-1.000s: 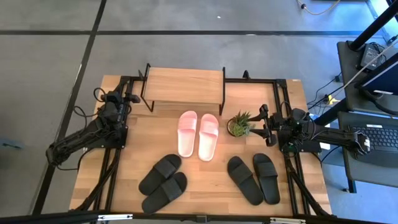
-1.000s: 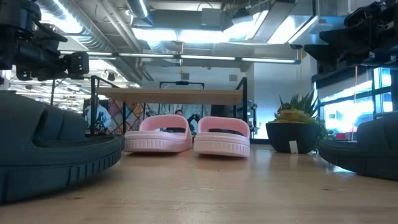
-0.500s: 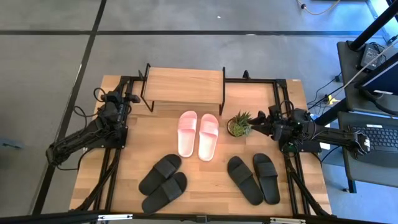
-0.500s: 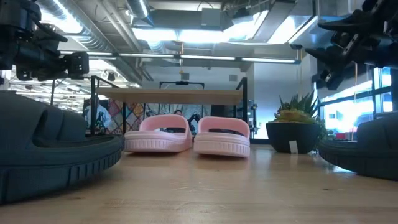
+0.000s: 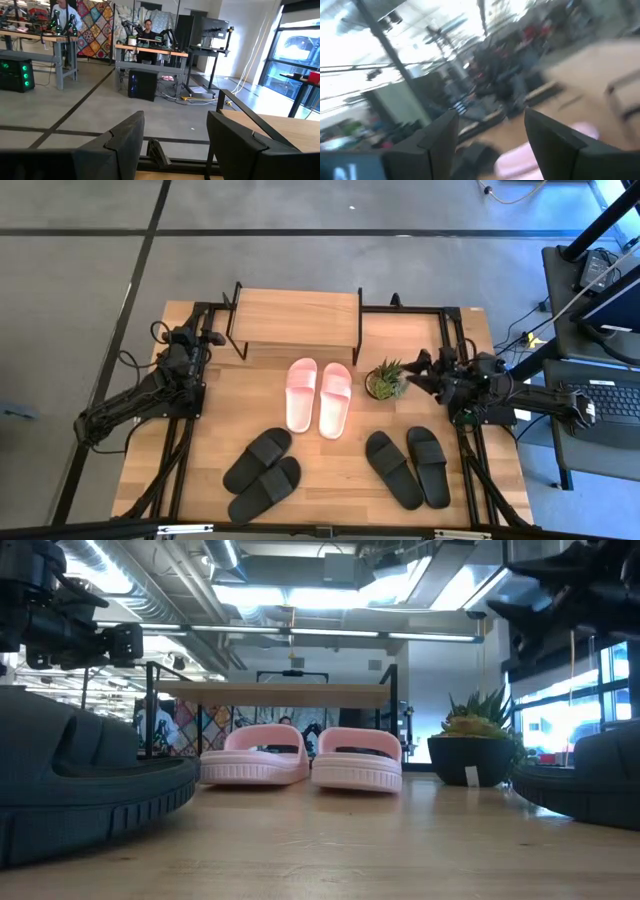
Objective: Pick and place slides into the shelf
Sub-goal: Put the left pink slide on the shelf
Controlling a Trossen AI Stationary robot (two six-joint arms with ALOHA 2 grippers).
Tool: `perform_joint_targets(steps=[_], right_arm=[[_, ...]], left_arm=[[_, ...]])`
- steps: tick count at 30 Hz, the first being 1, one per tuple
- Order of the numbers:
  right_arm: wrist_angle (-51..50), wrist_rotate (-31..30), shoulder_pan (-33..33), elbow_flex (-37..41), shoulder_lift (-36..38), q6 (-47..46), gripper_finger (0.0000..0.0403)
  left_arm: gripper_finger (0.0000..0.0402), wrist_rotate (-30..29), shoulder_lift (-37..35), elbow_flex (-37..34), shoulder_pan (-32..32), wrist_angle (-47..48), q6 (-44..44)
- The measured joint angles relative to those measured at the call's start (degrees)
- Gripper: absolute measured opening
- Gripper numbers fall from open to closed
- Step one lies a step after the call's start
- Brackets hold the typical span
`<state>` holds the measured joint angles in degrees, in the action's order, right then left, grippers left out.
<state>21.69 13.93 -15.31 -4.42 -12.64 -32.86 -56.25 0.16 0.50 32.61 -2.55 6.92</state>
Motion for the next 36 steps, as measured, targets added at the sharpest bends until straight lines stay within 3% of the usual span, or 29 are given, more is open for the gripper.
perform_joint_targets(steps=[4,9,17,23,28,36], right_arm=[[-5.23,-5.07,0.0,-6.53,-2.4,8.32,0.0227],[-11.22,-6.89,0.0,-16.65,-9.78,16.85,0.0227],[-22.67,-9.93,0.3,-34.87,-31.14,28.58,0.0227],[-35.52,-10.61,4.84,-49.81,-47.09,34.8,0.0227],[-46.66,-17.04,10.03,-61.14,-58.25,38.77,0.0227],[-52.97,-21.34,15.19,-66.84,-72.26,39.09,0.0227]], left_arm=[[0.0208,0.0,-0.02,0.01,0.01,0.0,0.31],[0.0208,0.03,-0.02,0.01,0.01,0.0,0.42],[0.0208,0.04,-0.02,0.01,0.01,-0.02,0.42],[0.0208,0.04,-0.01,0.01,-0.01,-0.02,0.41],[0.0208,0.04,-0.01,0.0,0.01,-0.02,0.42],[0.0208,0.04,0.0,0.01,0.01,-0.02,0.42]])
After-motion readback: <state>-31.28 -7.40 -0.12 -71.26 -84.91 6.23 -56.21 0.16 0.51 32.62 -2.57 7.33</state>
